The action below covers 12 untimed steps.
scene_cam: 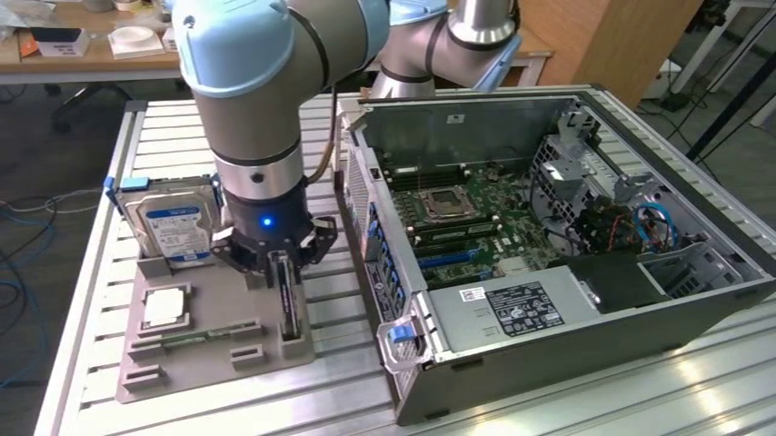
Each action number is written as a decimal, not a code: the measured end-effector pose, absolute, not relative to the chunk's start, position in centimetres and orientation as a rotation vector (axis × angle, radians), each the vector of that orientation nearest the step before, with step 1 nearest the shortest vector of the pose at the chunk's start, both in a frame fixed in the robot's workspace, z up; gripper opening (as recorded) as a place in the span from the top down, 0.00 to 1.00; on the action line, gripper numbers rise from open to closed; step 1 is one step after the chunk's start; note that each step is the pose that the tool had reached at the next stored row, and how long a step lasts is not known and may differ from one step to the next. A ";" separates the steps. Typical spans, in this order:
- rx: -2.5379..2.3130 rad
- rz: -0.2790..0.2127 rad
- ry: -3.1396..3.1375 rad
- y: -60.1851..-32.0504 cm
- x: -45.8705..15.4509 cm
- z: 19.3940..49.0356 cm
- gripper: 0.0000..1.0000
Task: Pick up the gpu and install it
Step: 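Pick up the gpu and move the gpu toward the slot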
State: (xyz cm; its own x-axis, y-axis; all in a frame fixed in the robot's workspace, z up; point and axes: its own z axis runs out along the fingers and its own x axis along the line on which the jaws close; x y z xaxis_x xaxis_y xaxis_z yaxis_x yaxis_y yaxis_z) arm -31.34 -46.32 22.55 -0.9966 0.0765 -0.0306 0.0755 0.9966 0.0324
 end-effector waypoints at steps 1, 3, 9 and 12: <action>0.118 0.048 3.107 -46.3 -31.7 22.5 0.60; 0.118 0.049 3.107 -46.3 -32.0 22.5 0.60; 0.119 0.048 3.108 -47.0 -31.7 22.5 0.60; 0.119 0.048 3.110 -47.2 -31.4 22.5 0.60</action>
State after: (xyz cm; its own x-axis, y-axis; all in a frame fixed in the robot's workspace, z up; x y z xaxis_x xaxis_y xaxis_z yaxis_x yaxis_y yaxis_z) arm -31.38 -47.23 22.49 -0.9967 0.0767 -0.0276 0.0758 0.9966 0.0321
